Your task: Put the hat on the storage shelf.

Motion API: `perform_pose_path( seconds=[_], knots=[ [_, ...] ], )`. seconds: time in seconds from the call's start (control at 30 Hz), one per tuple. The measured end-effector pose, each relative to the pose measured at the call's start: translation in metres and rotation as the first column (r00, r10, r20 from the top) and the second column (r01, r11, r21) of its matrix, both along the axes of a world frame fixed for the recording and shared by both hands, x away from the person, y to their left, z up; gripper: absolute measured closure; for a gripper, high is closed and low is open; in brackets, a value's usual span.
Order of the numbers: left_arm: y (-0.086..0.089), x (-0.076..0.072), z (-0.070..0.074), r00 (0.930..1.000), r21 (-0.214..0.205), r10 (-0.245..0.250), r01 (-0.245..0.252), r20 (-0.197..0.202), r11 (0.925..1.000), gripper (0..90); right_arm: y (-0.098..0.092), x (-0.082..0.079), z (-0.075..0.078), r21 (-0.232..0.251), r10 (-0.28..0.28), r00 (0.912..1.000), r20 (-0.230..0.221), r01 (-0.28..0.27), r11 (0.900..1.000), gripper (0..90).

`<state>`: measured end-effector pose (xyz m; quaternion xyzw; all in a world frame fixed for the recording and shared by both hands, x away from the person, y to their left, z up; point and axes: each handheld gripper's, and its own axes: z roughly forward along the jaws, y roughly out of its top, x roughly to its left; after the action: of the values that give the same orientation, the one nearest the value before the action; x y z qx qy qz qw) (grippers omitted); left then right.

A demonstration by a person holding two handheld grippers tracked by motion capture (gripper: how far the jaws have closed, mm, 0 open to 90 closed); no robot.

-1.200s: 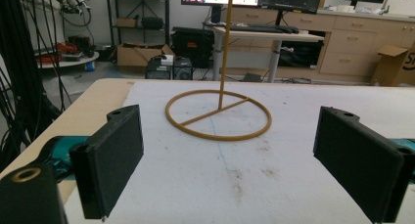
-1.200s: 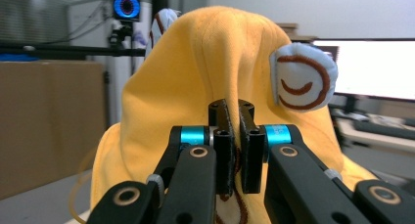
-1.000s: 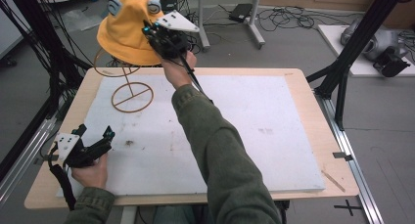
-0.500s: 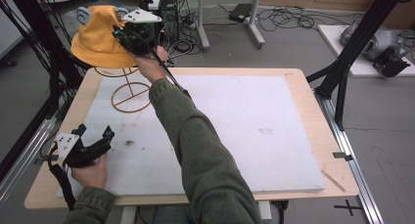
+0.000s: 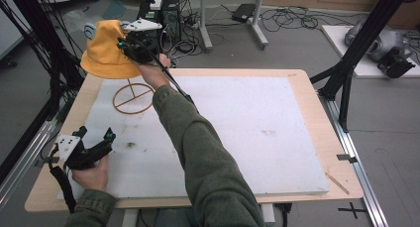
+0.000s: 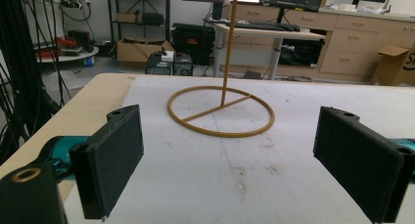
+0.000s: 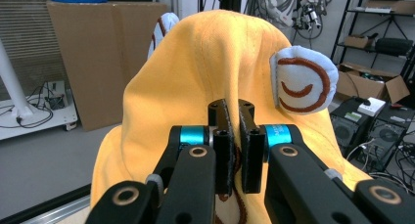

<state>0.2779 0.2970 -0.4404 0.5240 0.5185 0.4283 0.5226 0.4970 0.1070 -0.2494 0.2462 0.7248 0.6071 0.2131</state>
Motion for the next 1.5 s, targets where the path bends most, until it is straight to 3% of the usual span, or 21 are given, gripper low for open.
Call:
perform_pose_path(
  seconds=[0.37,0.47,0.57,0.67,1.07,1.37,1.5],
  knots=[
    [0.0,0.0,0.0,1.0,0.001,0.001,-0.001,0.002,1.0,11.6,-0.003,0.001,-0.002,0.007,0.003,0.9999,-0.012,-0.003,1.0,84.7],
    [0.001,0.001,0.0,1.0,-0.017,0.0,0.0,-0.002,0.9999,11.6,-0.005,0.005,-0.004,0.015,0.015,0.9979,-0.063,-0.014,0.9998,59.1],
    [0.003,0.0,0.0,1.0,-0.02,0.003,-0.003,0.003,0.9998,11.6,-0.009,0.005,-0.002,-0.002,-0.003,0.9982,-0.06,0.003,1.0,42.0],
    [0.003,0.0,0.002,1.0,-0.018,0.003,-0.003,0.008,0.9998,11.6,-0.019,0.004,0.006,0.009,-0.039,0.9978,-0.053,0.04,0.9992,32.7],
    [-0.006,-0.002,0.005,0.9996,-0.006,-0.018,0.018,0.022,0.9998,11.6,-0.079,-0.007,0.038,0.018,-0.172,0.9849,0.022,0.171,0.9851,16.5],
    [-0.008,-0.002,0.007,0.9996,0.011,-0.016,0.015,0.026,0.9998,11.6,-0.139,-0.023,0.062,0.022,-0.271,0.9608,0.06,0.27,0.9627,12.5],
    [-0.007,-0.002,0.007,0.9996,0.025,-0.009,0.009,0.027,0.9997,11.6,-0.168,-0.033,0.066,0.047,-0.31,0.9471,0.084,0.307,0.9506,12.0]
  ],
)
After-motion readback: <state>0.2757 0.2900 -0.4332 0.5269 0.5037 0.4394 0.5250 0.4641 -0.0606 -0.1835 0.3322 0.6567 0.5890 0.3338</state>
